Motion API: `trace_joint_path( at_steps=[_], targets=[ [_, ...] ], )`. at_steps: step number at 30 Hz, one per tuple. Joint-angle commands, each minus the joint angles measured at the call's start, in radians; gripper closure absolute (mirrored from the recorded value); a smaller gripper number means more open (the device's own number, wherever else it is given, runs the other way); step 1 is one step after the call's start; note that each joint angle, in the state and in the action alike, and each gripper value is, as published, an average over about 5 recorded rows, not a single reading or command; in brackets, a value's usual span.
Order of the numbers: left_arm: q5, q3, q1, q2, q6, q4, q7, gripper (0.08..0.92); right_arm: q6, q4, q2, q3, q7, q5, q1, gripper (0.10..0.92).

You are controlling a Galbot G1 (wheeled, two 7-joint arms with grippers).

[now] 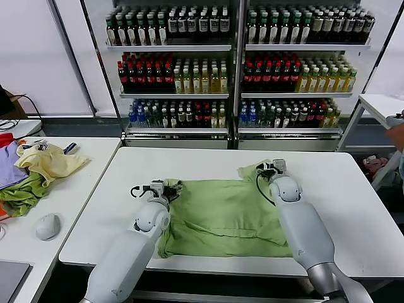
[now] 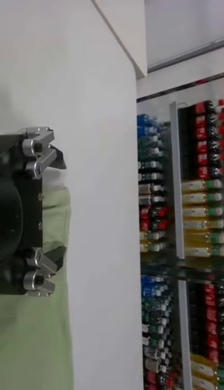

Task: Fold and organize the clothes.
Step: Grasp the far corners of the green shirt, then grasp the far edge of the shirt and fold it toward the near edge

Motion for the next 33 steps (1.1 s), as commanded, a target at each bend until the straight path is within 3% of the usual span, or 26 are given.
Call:
trace_joint_path(
  at_steps=[1,13,22,28,33],
  targets=[
    [-0.038,0.006,0.013,0.003,0.008,-0.008,0.008,0.268,-0.012,-0.087,0.024,0.004,-0.01,0.002,0.019,0.323],
    [-0.052,0.003,0.067,0.019,-0.075,-0.058,0.06,0.623,-0.02,0.016,0.005,0.008,-0.036,0.061,-0.06,0.629],
    [-0.068,-0.021,0.107,0.051,-0.194,-0.143,0.081,0.866,0.039,0.232,-0.048,0.026,-0.038,0.126,-0.168,0.822],
    [-0.098,-0.039,0.135,0.079,-0.233,-0.209,0.088,0.903,0.042,0.396,-0.09,0.045,-0.031,0.189,-0.23,0.912],
    [-0.118,-0.054,0.182,0.101,-0.234,-0.299,0.092,0.903,0.036,0.515,-0.124,0.065,-0.02,0.218,-0.278,0.916]
  ],
)
